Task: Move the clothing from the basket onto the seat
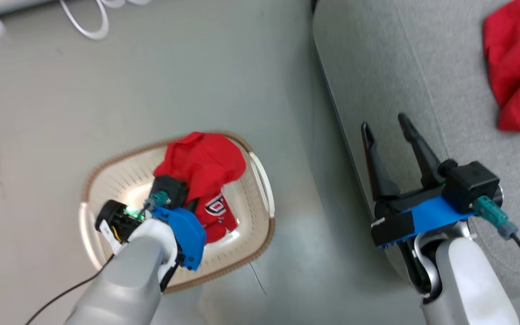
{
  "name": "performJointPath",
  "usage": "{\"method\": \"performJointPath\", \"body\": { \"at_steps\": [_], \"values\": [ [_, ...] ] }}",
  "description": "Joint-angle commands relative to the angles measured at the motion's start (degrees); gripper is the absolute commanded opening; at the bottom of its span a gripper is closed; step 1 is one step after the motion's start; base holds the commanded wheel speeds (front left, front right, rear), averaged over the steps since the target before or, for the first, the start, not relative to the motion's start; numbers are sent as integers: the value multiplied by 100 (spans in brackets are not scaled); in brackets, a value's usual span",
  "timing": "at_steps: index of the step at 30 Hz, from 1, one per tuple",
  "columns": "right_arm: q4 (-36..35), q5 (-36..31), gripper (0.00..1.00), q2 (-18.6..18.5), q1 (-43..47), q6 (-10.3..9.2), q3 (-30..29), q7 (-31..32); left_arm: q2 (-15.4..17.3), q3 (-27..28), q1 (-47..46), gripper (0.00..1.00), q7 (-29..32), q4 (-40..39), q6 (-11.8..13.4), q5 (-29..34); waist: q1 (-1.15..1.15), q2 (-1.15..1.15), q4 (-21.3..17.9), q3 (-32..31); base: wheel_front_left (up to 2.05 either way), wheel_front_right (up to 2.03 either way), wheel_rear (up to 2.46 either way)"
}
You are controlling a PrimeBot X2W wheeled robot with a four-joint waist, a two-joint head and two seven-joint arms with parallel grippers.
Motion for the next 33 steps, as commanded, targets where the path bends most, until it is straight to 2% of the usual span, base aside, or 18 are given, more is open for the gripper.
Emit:
{"method": "performJointPath", "body": {
  "at_steps": [1, 6, 15, 22, 33],
  "values": [
    [50, -72, 100, -5, 222, -2, -28, 90, -28, -89, 164, 0, -58, -102, -57, -24, 1, 0, 526, -1125, 0, 0, 0],
    [149, -77, 100, -5, 577, -2, -53, 295, -54, -407, 391, 0, -28, -644, -147, -204, 1, 0, 779, -1975, 0, 0, 0],
    [215, 57, 100, -5, 1166, -2, 29, 539, -46, -829, 212, 0, 369, -1856, -169, -1129, 1, 0, 1140, -2874, 0, 0, 0],
    [225, 136, 100, -4, 1452, -2, -14, 597, -46, -1149, -166, 0, 766, -2434, -159, -1596, 1, 0, 1359, -3160, 0, 0, 0],
    [197, 204, 100, -4, 1491, -2, 125, 626, -46, -1638, -779, 0, 876, -3050, 150, -2108, 1, 0, 1484, -3298, 0, 0, 0]
  ]
}}
